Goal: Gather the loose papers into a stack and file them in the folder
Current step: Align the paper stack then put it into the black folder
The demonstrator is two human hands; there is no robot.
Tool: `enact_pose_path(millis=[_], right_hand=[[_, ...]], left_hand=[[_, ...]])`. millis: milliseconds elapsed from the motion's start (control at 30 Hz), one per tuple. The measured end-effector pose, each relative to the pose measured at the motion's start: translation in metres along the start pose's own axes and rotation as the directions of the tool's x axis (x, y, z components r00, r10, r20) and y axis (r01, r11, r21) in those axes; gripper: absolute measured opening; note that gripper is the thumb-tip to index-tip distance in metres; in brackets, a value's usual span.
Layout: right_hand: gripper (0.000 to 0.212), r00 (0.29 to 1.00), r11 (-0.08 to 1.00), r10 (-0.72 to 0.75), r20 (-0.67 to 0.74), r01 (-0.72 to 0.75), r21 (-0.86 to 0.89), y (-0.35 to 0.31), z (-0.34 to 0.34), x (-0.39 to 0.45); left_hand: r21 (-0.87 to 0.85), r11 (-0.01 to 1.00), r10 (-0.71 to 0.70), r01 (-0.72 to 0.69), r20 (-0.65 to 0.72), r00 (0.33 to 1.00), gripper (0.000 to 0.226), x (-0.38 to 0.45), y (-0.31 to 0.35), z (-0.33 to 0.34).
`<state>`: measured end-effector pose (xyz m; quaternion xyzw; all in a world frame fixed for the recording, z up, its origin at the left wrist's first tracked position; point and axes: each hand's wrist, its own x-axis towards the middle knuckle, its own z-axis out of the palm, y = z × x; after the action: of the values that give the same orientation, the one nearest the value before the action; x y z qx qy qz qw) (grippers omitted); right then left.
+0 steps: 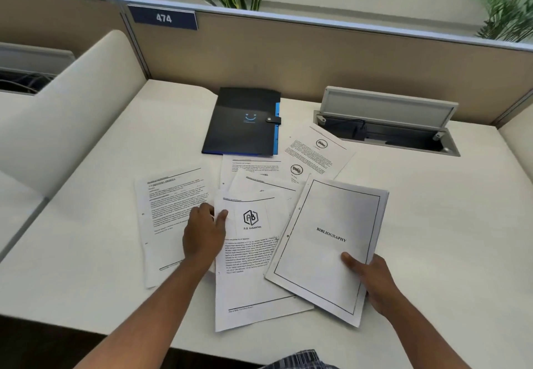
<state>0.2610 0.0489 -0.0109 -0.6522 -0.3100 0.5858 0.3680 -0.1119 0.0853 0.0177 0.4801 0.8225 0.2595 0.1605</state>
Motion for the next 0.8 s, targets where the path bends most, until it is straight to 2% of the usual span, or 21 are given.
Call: enact_pose_path(millis=[233, 367, 467, 567, 733, 800], right_hand=[[0.037, 0.999, 1.000, -0.001, -0.040, 0.000, -0.014, 0.007, 0.001, 0.001], [0.037, 0.997, 1.000, -0.013, -0.071, 0.012, -0.014, 0.011, 0.003, 0.002], [0.038, 0.998, 1.000, -0.004, -0.063, 0.004, 0.009, 0.010, 0.002, 0.003], [0.043, 1.000, 0.997, 0.001, -0.022, 0.000, 0.073, 0.006, -0.001, 0.003], [0.045, 0.999, 0.984, 0.021, 0.050, -0.030, 0.177, 0.004, -0.007, 0.000], [0.045, 0.999, 0.982, 0.023, 0.041, -0.030, 0.187, 0.004, -0.007, 0.000]], left_hand=[[0.013, 0.997, 0.072, -0.072, -0.012, 0.997, 0.026, -0.020, 0.005, 0.009], [0.002, 1.000, -0.006, 0.006, 0.105, 0.994, 0.038, -0.018, 0.008, 0.015], [0.016, 1.000, -0.002, -0.001, 0.187, 0.982, 0.027, -0.012, 0.008, 0.016], [-0.049, 0.999, -0.010, 0.020, 0.196, 0.981, 0.026, -0.003, 0.007, 0.012], [-0.124, 0.988, -0.064, 0.087, 0.173, 0.983, 0.053, 0.001, 0.013, 0.008], [-0.129, 0.984, -0.087, 0.123, 0.256, 0.963, 0.047, 0.000, 0.015, 0.010]])
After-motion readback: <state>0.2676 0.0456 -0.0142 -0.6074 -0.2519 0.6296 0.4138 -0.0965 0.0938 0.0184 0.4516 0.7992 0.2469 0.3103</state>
